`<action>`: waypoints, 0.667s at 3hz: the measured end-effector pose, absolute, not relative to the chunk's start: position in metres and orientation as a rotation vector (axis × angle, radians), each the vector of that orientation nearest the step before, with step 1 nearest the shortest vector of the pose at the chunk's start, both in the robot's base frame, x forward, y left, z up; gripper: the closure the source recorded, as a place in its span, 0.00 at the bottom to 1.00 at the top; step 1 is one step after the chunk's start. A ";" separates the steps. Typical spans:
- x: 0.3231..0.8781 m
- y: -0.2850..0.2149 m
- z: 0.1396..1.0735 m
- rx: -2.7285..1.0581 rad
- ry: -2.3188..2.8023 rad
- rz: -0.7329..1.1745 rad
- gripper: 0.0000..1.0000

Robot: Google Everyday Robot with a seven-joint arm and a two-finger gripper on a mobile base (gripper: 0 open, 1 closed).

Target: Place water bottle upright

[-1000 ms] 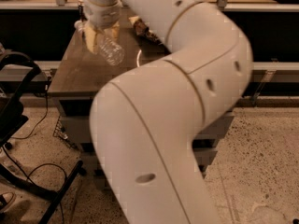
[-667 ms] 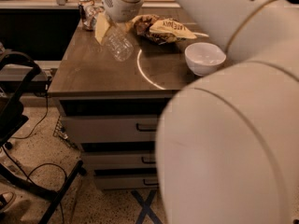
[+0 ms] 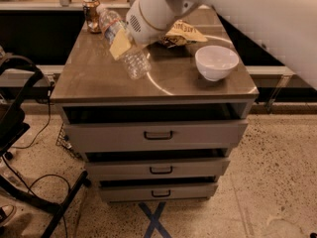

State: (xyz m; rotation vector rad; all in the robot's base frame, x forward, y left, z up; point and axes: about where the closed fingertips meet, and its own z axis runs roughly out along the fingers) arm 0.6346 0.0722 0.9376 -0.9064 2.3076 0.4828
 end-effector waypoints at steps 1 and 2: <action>0.630 0.077 0.909 -0.896 2.231 0.528 1.00; 0.655 0.088 0.930 -0.803 2.031 0.567 1.00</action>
Offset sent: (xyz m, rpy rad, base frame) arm 0.0884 0.0234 0.0737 0.4945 -0.6071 -0.1481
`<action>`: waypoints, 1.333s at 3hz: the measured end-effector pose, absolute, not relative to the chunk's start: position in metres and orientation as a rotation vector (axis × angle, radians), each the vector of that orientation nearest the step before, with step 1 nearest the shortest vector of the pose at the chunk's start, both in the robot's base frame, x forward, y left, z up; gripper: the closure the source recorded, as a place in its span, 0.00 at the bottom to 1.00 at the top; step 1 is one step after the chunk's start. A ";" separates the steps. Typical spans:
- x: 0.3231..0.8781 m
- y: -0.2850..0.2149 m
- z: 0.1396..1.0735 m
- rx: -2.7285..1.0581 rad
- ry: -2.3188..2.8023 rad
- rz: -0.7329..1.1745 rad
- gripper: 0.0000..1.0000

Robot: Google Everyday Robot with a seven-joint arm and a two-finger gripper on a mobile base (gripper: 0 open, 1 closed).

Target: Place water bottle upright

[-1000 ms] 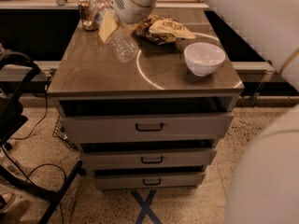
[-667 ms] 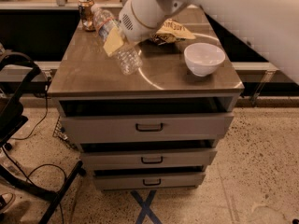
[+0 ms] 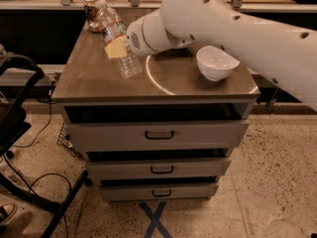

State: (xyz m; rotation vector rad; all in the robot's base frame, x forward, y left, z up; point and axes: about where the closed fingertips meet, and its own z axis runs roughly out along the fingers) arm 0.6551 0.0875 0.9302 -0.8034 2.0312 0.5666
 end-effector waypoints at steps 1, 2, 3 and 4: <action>0.679 0.083 0.977 -0.696 1.870 0.540 1.00; 0.693 0.087 1.000 -0.582 1.702 0.564 1.00; 0.703 0.099 1.020 -0.525 1.539 0.582 1.00; 0.714 0.105 1.028 -0.489 1.430 0.607 1.00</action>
Offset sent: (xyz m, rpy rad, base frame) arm 0.0491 -0.0038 0.1149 0.4234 -0.5079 -0.2142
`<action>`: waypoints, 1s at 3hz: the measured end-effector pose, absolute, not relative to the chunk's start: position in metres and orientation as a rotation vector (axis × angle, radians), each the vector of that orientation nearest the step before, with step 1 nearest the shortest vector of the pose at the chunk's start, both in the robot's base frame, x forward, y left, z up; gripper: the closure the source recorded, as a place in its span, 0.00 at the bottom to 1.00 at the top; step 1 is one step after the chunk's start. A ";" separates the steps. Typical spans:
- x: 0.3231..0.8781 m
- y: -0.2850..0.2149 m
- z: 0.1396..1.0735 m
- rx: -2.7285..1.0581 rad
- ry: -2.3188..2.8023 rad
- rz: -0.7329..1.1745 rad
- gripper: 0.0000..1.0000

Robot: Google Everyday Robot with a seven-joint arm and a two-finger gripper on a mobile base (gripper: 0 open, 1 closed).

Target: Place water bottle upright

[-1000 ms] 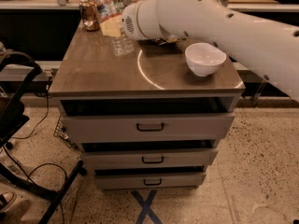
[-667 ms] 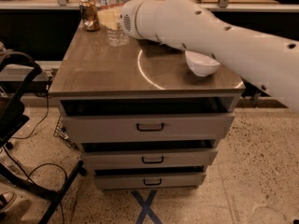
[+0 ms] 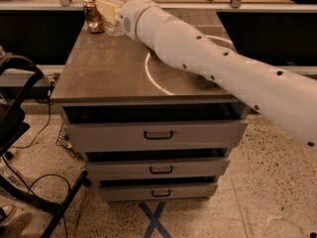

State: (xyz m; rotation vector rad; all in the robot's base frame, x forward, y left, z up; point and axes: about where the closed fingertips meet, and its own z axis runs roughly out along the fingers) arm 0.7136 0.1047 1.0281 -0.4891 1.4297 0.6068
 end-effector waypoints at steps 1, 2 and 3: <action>0.711 0.127 1.029 -0.511 1.382 0.640 1.00; 0.714 0.146 1.016 -0.580 1.448 0.641 1.00; 0.724 0.163 0.999 -0.622 1.489 0.665 1.00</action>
Offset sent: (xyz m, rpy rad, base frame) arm 0.0132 0.0303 -0.0243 -0.1130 0.0609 0.0544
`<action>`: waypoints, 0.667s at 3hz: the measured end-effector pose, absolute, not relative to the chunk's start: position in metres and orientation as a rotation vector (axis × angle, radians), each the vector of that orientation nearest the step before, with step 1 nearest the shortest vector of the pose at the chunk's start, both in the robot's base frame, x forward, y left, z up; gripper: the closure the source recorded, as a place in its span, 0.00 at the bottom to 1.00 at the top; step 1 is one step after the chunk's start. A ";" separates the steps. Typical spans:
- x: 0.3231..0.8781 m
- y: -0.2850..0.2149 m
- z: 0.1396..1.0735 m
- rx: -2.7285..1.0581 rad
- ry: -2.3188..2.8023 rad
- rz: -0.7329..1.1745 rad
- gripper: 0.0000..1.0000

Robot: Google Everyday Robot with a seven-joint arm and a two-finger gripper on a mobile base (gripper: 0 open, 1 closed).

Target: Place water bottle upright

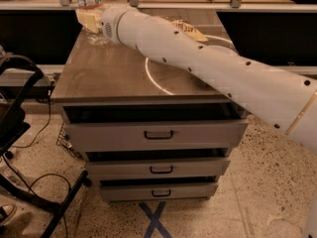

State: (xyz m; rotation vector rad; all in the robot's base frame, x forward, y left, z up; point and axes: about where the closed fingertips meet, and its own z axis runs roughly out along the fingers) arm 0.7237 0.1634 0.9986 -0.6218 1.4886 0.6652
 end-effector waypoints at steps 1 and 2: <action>0.734 0.181 0.978 -0.640 1.520 0.685 1.00; 0.740 0.192 0.958 -0.638 1.556 0.693 1.00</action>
Offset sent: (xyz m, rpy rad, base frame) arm 0.0265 0.0375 -0.0721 -0.0381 0.1189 0.0073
